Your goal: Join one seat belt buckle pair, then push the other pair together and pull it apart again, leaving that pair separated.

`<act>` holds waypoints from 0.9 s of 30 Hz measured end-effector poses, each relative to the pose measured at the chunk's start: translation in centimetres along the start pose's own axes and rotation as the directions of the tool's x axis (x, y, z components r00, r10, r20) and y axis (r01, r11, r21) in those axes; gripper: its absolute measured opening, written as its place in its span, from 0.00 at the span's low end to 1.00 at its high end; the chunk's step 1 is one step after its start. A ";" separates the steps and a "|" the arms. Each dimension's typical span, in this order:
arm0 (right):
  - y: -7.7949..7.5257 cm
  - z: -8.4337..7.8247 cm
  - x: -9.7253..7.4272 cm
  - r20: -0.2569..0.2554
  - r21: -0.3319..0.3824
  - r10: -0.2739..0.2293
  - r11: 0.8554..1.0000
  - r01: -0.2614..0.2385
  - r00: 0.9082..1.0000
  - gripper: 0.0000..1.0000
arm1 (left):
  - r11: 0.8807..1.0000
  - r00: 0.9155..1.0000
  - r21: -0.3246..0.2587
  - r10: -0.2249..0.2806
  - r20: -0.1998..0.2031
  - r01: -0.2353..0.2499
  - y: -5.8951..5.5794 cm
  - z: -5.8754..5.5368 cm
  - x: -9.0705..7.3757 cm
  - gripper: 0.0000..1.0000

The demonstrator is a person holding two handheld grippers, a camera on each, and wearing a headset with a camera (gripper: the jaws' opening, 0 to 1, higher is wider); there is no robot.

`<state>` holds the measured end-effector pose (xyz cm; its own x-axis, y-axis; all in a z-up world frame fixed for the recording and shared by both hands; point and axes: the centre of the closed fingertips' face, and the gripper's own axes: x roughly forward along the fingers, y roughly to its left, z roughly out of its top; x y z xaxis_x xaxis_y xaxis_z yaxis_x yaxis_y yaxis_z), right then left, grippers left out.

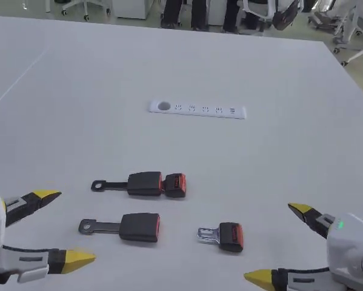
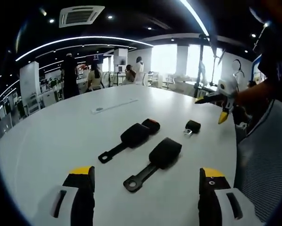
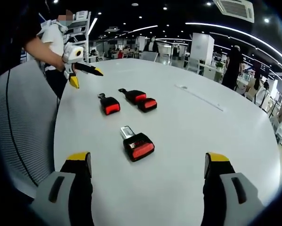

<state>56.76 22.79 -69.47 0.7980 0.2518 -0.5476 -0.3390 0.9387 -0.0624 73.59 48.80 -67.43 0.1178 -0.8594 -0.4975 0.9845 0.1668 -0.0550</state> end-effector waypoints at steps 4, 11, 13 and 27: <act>0.7 -0.4 -0.6 0.026 0.013 -0.011 1.000 0.011 1.000 1.00 | 1.000 1.000 -0.021 0.015 0.015 -0.015 -0.4 -0.6 -0.5 0.99; 1.4 -0.7 -1.4 0.084 0.034 -0.030 0.999 0.027 0.996 1.00 | 1.000 0.999 -0.014 0.018 0.037 -0.017 -1.1 -0.7 -0.9 1.00; 1.4 -0.7 -1.6 0.093 0.042 -0.033 0.999 0.029 0.995 1.00 | 1.000 0.999 -0.011 0.013 0.040 -0.012 -1.3 -0.8 -0.9 1.00; 1.5 -0.7 -1.8 0.110 0.065 -0.047 0.997 0.040 0.993 1.00 | 0.999 0.995 -0.040 0.031 0.094 -0.028 -1.6 -0.3 -1.0 1.00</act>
<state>54.51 23.55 -69.15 0.8628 0.2316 -0.4493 -0.2735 0.9614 -0.0295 71.83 49.55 -67.13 0.1601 -0.8954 -0.4155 0.9749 0.2095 -0.0758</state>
